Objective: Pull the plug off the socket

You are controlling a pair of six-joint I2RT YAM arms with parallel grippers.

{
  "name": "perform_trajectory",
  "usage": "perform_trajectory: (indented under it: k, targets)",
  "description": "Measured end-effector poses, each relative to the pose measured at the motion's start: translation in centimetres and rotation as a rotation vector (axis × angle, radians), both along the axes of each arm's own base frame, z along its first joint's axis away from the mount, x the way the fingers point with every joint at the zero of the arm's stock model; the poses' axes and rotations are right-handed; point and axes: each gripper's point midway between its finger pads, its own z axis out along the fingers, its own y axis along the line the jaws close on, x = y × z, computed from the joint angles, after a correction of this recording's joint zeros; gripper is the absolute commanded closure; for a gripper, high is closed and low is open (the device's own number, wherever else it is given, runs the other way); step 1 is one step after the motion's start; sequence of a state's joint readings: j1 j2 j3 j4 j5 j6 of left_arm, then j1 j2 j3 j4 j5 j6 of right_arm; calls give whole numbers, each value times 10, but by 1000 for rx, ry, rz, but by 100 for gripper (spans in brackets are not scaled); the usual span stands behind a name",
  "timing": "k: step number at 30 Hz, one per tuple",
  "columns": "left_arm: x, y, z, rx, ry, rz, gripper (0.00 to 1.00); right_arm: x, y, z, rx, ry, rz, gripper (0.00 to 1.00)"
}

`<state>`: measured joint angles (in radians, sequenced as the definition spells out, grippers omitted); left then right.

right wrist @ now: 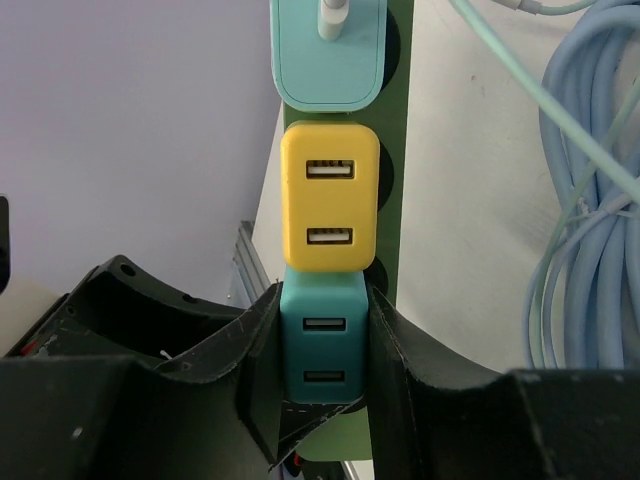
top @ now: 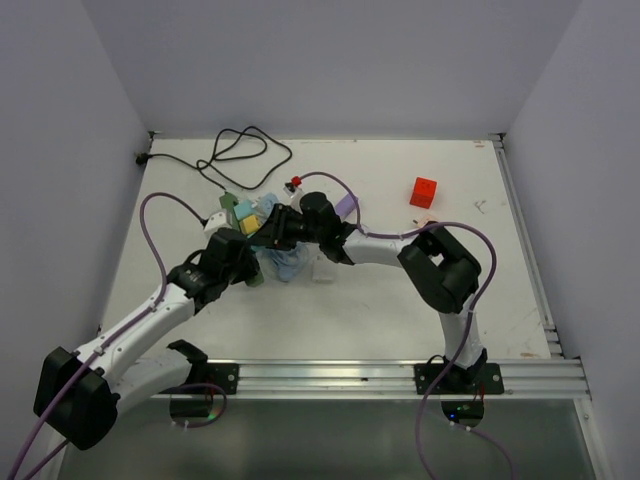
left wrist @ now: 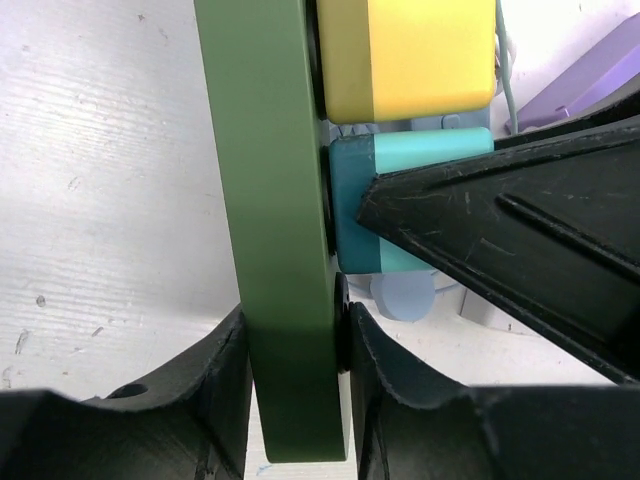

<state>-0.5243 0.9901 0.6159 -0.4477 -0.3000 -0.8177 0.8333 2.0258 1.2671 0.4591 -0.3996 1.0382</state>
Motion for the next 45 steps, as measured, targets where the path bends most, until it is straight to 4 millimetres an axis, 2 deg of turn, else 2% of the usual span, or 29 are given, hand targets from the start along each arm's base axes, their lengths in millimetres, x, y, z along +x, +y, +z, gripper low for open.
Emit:
perform_trajectory:
  k: [3,8,17,31,38,45]
  targets:
    - [2,1,0,-2,-11,9,81,1,0,1,5,-6,-1,97]
    - [1,4,0,-2,-16,17,100,0,0,1,9,-11,0,97]
    - [2,5,0,-57,-5,24,100,-2,-2,5,-21,-85,5,97]
    - [2,7,-12,-52,68,32,100,-7,-4,1,-216,-232,-25,98]
    - [1,9,-8,-188,71,-13,100,-7,-6,6,-203,-259,-28,97]
    - [-2,8,1,-263,62,-70,100,-8,-12,12,-70,-193,-32,98]
